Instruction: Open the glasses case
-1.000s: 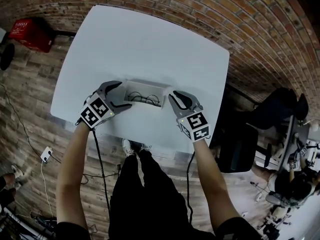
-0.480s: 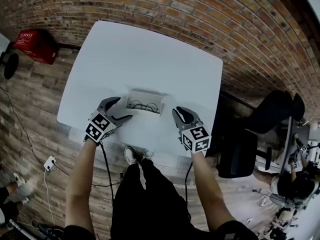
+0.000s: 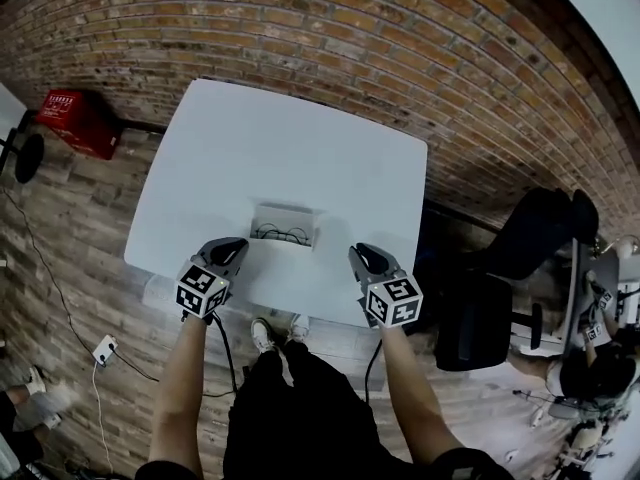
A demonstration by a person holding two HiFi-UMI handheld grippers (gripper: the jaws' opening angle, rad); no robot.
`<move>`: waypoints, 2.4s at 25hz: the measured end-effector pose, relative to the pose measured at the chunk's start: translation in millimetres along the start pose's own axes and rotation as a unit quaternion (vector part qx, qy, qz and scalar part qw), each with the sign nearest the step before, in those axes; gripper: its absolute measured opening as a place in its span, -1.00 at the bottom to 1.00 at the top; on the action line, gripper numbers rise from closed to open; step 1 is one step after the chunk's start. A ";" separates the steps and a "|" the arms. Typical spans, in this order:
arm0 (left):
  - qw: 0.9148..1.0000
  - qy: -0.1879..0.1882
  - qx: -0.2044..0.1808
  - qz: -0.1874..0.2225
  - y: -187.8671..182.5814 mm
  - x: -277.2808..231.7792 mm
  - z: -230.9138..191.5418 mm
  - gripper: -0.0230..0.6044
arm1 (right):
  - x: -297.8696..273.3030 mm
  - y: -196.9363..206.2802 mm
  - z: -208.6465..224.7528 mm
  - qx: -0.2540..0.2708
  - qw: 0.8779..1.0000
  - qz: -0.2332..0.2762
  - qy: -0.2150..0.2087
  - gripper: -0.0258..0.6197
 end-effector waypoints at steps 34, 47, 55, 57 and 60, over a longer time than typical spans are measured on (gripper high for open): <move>0.924 -0.212 -0.051 0.313 -176.1 193.2 57.8 -0.91 | 119.4 -136.5 -30.5 0.137 0.968 0.209 0.011 -0.91; 0.901 -0.251 -0.061 0.347 -179.9 244.1 65.0 -0.91 | 135.0 -145.6 -35.9 0.156 0.963 0.218 0.037 -0.91; 0.891 -0.259 -0.062 0.369 -183.4 253.5 69.3 -0.91 | 148.8 -152.9 -46.2 0.181 0.954 0.231 0.057 -0.91; 0.890 -0.268 -0.055 0.365 -183.4 255.3 71.6 -0.91 | 152.1 -150.1 -47.9 0.182 0.953 0.234 0.063 -0.91; 0.887 -0.270 -0.048 0.373 -178.2 256.8 69.9 -0.91 | 152.7 -148.4 -48.9 0.178 0.952 0.240 0.065 -0.91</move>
Point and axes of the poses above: the fingertips, and each gripper's own axes: x backward along the fingers, z to its right, y out of its underside, the point moved 10 cm from there along x, backward along the fingers, and after that the axes turned 10 degrees about -y, right-handed, at the moved point
